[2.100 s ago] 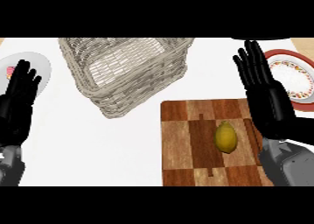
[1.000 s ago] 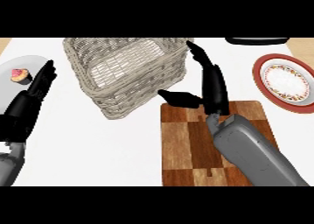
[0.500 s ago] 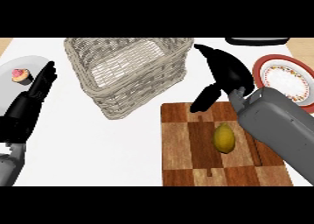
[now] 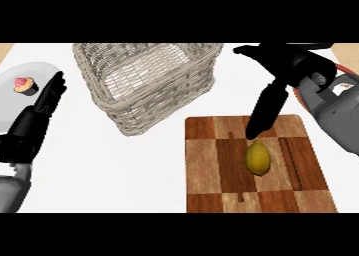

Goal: Pick the lemon from the cutting board and place it in the basket

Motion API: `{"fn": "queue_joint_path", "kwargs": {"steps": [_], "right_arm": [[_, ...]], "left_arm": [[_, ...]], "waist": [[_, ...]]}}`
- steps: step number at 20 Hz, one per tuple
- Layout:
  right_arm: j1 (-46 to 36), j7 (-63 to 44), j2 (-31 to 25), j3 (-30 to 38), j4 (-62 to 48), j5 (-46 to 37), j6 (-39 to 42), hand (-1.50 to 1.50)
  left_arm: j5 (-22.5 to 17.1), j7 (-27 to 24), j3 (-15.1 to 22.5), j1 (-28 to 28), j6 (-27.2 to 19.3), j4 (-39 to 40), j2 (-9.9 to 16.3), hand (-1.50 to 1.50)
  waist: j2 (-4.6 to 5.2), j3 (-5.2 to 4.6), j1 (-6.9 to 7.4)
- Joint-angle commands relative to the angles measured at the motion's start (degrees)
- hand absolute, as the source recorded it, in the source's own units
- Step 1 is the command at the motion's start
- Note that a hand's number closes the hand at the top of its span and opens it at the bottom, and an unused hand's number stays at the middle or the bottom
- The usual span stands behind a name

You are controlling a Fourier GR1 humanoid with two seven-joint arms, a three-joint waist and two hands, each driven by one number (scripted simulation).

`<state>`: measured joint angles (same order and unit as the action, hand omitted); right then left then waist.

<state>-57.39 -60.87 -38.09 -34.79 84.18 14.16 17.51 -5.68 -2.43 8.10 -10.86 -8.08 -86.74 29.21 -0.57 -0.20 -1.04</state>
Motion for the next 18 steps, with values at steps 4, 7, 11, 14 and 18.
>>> {"fn": "queue_joint_path", "kwargs": {"steps": [4, 7, 11, 14, 18], "right_arm": [[1.3, -11.0, -3.8, 0.0, 4.0, 6.2, 6.6, -1.50], [6.2, -6.0, -5.2, -1.6, 3.8, 3.8, 6.2, -1.50], [8.1, -5.8, -4.5, -4.1, 3.8, 2.6, 6.4, -1.50], [10.4, -6.0, -3.1, -6.4, 3.1, 2.1, 5.9, -1.50], [11.6, -7.0, -1.5, -7.7, 3.2, 0.6, 4.9, -1.50]], "left_arm": [[1.4, -2.6, -0.2, 2.3, -0.7, 0.0, -2.0, 0.00], [0.4, 3.6, -0.6, -0.5, 1.3, -4.4, -0.4, 0.00], [2.7, 1.3, 0.4, -0.5, -0.1, -1.5, -3.1, 0.00], [2.1, -1.5, -2.2, -1.1, 1.5, 1.7, -1.9, 0.00], [1.7, -0.9, -2.9, 1.5, 3.6, -0.8, -0.6, 0.00]], "waist": [[0.20, 0.11, 0.60], [0.25, 0.21, 0.73], [0.40, 0.16, 0.67], [0.58, 0.12, 0.61], [0.43, 0.15, 1.17]]}}
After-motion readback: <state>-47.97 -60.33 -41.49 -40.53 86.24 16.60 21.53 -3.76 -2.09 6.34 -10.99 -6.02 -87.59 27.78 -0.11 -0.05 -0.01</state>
